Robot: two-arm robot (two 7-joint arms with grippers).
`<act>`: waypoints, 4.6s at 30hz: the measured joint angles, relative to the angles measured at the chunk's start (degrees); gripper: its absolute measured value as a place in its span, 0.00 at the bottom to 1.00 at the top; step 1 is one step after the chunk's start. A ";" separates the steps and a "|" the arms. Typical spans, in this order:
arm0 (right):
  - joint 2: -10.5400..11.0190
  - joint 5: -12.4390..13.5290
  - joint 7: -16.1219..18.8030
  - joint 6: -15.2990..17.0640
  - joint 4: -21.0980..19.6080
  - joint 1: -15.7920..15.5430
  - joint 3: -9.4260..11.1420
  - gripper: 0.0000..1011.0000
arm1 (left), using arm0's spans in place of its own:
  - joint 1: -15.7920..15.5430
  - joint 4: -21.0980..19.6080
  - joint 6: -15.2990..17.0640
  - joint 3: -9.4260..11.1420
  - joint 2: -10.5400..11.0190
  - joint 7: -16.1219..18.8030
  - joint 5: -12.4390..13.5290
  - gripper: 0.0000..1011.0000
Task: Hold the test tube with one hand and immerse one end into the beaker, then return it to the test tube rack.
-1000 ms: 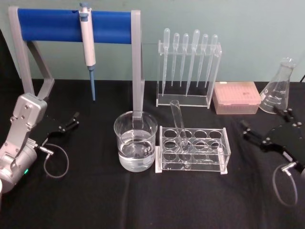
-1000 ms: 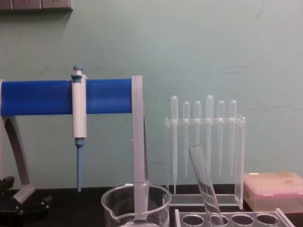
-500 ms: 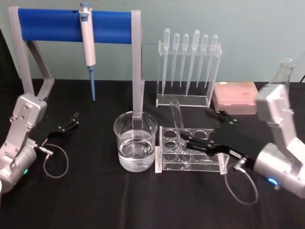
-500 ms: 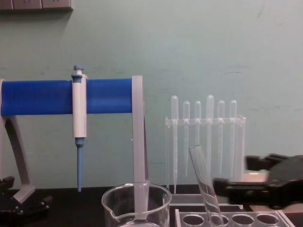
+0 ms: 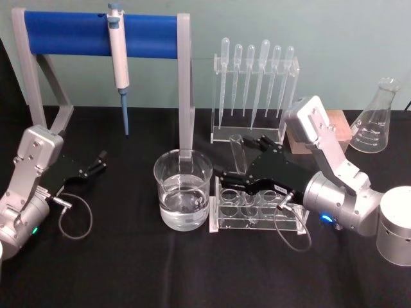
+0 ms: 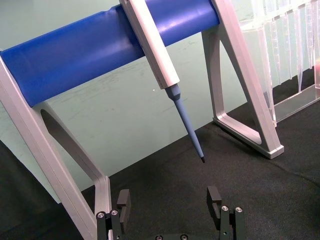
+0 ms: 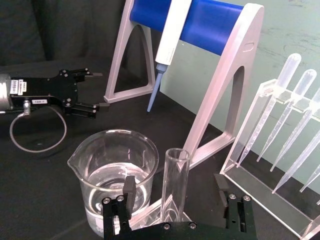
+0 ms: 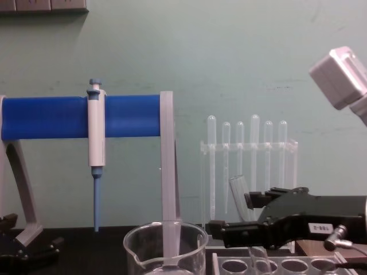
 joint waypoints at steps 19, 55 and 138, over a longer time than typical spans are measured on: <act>-2.44 -0.63 1.74 2.74 -0.71 -1.15 2.45 0.48 | 0.00 0.00 0.00 0.00 0.00 0.00 0.00 0.99; -2.92 7.18 -1.62 0.16 -13.73 -8.18 12.45 0.22 | 0.00 0.00 0.00 0.00 0.00 0.00 0.00 0.99; -2.92 7.09 -1.39 0.12 -13.44 -8.08 12.38 0.22 | 0.00 0.00 0.00 0.00 0.00 0.00 0.00 0.99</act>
